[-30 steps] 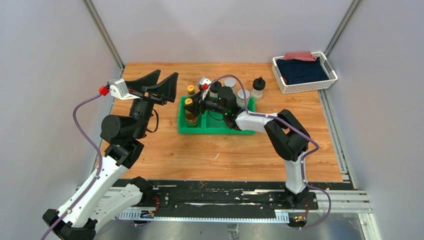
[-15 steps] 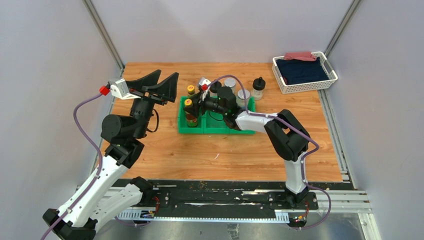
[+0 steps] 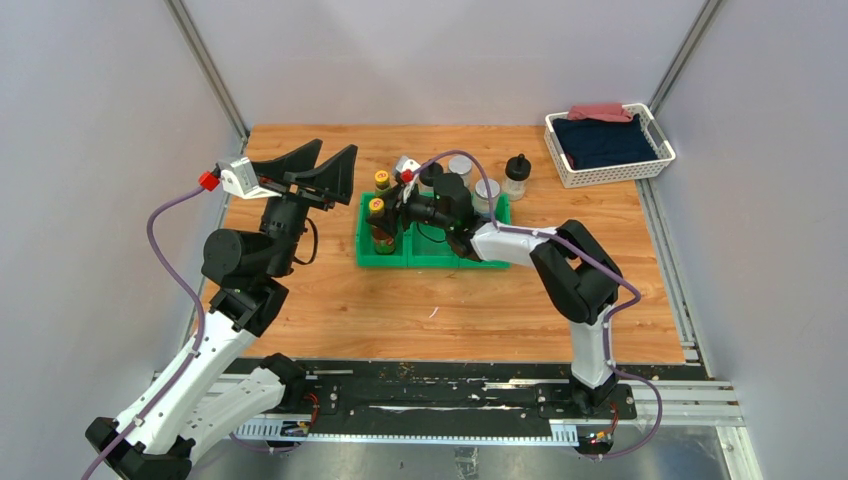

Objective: Organize the condiment bottles
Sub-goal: Place the bottle in the storage box.

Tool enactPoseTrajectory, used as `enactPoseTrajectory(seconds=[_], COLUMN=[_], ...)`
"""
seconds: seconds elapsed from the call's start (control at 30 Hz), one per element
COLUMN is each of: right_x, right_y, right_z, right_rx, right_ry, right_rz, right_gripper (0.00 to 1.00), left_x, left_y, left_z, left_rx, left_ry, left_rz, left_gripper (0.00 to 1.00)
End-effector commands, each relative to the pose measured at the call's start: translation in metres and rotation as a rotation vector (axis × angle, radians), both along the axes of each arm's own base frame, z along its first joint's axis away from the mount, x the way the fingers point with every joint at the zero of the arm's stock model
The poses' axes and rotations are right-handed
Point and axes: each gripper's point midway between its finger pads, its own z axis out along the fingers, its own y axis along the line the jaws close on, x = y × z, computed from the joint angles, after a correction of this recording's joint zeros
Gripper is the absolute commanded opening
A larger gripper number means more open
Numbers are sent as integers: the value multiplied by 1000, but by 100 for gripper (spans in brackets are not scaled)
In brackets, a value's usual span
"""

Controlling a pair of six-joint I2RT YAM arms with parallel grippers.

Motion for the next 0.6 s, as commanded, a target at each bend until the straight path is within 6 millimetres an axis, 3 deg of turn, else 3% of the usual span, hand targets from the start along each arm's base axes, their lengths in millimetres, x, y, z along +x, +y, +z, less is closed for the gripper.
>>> enactPoseTrajectory(seconds=[0.0,0.33,0.57], right_x=[-11,-12,-14], right_y=[4,5,5], right_z=[33,51,76], right_rx=[31,47,75], right_ry=[-68,-95,-125], right_rz=[32,38,40], right_gripper=[67,67,68], left_x=[-4,-5,-5], left_y=[1,2,2], left_z=[10,10,12], left_rx=[-11,-11,-14], left_ry=[-30,-32,-33], left_rz=[-6,-3,-4], left_gripper=[88,88,88])
